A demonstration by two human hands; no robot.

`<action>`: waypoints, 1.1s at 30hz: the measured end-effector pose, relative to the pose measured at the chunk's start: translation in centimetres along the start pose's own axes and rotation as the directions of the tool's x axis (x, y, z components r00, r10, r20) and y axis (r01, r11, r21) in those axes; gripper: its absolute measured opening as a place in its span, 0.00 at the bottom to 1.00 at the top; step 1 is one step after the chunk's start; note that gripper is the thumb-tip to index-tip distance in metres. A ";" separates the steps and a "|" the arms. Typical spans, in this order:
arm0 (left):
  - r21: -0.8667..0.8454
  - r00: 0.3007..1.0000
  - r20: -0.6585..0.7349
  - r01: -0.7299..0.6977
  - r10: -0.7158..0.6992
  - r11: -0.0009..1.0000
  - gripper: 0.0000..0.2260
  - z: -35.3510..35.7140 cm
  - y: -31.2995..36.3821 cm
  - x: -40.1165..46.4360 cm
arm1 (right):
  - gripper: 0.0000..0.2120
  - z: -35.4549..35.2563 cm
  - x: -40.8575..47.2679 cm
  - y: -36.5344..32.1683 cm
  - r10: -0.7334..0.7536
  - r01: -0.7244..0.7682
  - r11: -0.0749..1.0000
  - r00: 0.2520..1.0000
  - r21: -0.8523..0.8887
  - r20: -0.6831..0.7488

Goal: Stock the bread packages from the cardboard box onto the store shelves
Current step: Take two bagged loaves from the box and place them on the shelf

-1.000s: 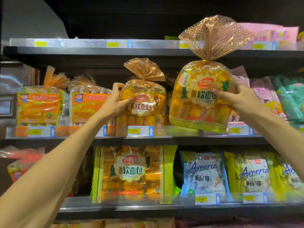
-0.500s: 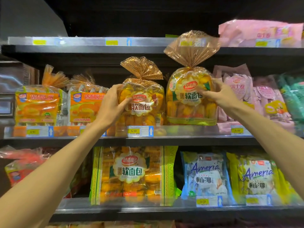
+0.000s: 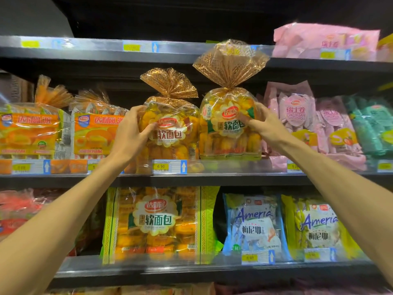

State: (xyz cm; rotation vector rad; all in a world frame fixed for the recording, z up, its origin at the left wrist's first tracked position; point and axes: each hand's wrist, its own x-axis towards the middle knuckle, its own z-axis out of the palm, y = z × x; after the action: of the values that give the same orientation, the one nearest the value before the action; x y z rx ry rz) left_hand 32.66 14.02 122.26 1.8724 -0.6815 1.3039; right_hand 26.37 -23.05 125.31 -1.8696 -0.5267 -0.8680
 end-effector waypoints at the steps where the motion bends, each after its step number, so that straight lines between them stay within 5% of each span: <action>1: 0.001 1.000 0.001 0.001 -0.001 1.000 0.27 0.0 0.0 0.0 | 0.29 0.0 -0.1 0.3 0.014 -0.014 1.000 1.000 0.005 0.008; 13: 0.025 1.000 -0.024 0.004 -0.003 1.000 0.26 0.5 0.9 -0.5 | 0.29 -1.0 0.2 1.6 0.232 -0.251 0.967 0.941 0.047 0.246; 16: 0.036 1.000 -0.028 0.013 -0.012 0.999 0.26 0.6 1.2 -0.7 | 0.37 -1.1 0.4 2.0 0.245 -0.261 0.964 0.945 0.045 0.214; 33: 0.109 0.999 -0.037 0.014 -0.010 0.994 0.32 -0.6 2.0 -1.3 | 0.41 0.4 -1.4 1.5 -0.036 0.018 0.965 0.997 -0.262 -0.064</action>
State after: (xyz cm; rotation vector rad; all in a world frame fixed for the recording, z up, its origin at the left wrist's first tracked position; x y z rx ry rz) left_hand 30.41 13.36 121.70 1.9321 -0.5899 1.3887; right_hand 26.60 -23.29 123.28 -2.0660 -0.4112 -1.0572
